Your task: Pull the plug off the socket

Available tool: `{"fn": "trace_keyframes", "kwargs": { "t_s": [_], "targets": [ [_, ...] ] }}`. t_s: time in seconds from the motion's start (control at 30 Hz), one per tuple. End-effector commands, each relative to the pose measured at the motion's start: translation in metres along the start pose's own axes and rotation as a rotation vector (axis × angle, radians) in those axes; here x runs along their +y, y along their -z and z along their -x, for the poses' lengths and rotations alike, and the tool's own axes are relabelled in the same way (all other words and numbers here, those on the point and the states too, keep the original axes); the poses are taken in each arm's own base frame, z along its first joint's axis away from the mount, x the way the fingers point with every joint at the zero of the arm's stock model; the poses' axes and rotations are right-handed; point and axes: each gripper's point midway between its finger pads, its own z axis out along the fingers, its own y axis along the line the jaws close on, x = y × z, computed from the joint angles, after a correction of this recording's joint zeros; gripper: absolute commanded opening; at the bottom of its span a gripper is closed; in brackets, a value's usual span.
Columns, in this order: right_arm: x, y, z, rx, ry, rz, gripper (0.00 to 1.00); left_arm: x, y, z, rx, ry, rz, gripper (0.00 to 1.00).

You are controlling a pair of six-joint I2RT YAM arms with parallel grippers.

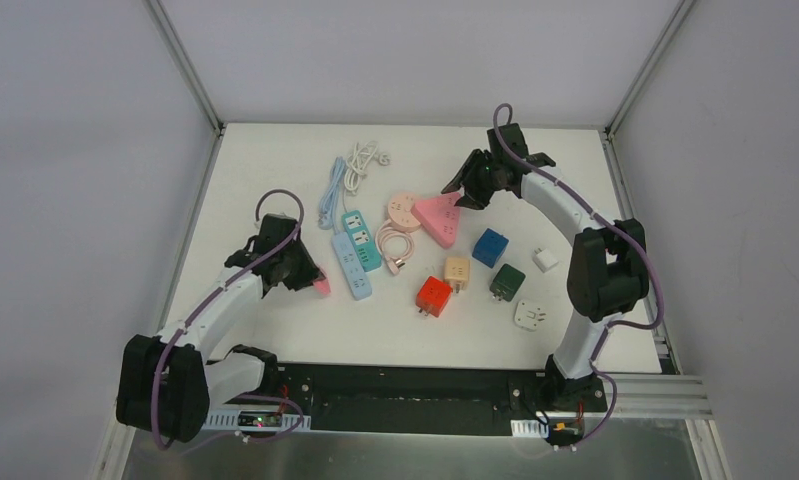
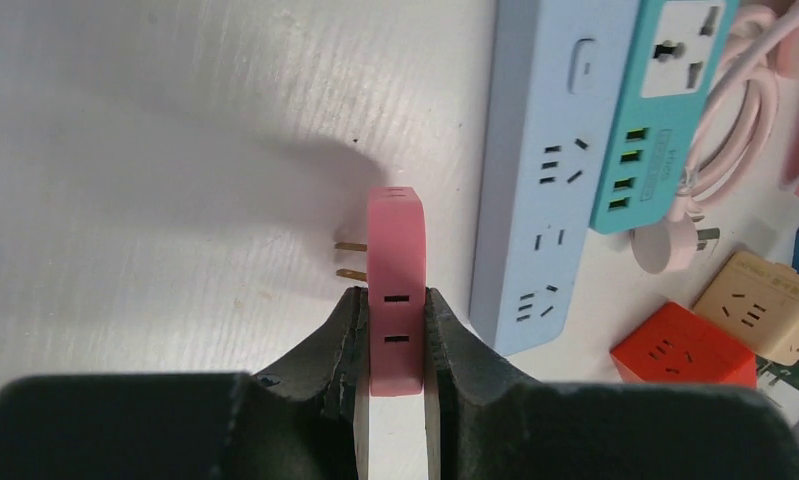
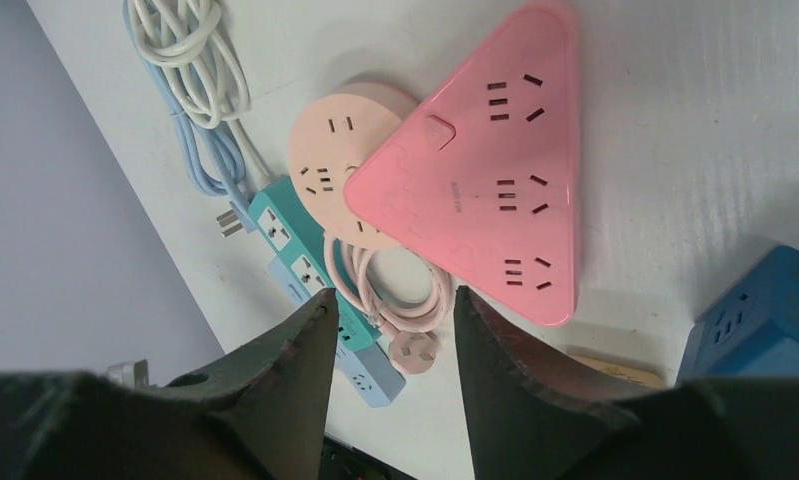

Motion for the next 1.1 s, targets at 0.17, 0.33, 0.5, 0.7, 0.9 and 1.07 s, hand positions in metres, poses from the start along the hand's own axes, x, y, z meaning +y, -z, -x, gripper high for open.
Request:
{"fn": "trace_keyframes", "kwargs": {
  "t_s": [0.17,0.33,0.5,0.7,0.9,1.07],
  "targets": [
    [0.011,0.008,0.001,0.011,-0.015,0.054,0.49,0.002,-0.027,-0.016,0.094,0.161,-0.042,0.25],
    [0.005,0.009,0.002,0.007,-0.023,0.044,0.49,0.023,-0.017,-0.003,0.026,0.169,0.085,0.69],
    [-0.004,0.011,0.001,0.003,-0.036,0.031,0.49,0.018,0.009,0.021,-0.061,0.115,0.099,0.92],
    [-0.013,0.013,0.002,-0.01,-0.054,0.017,0.49,-0.025,0.038,0.058,-0.17,0.003,-0.075,0.99],
    [-0.023,0.018,0.003,-0.019,-0.087,0.008,0.5,-0.106,0.046,0.082,-0.151,-0.097,-0.379,0.92],
    [-0.03,0.021,0.0,-0.004,-0.143,0.027,0.51,-0.148,0.035,0.092,-0.099,-0.117,-0.409,0.89]
  ]
}}
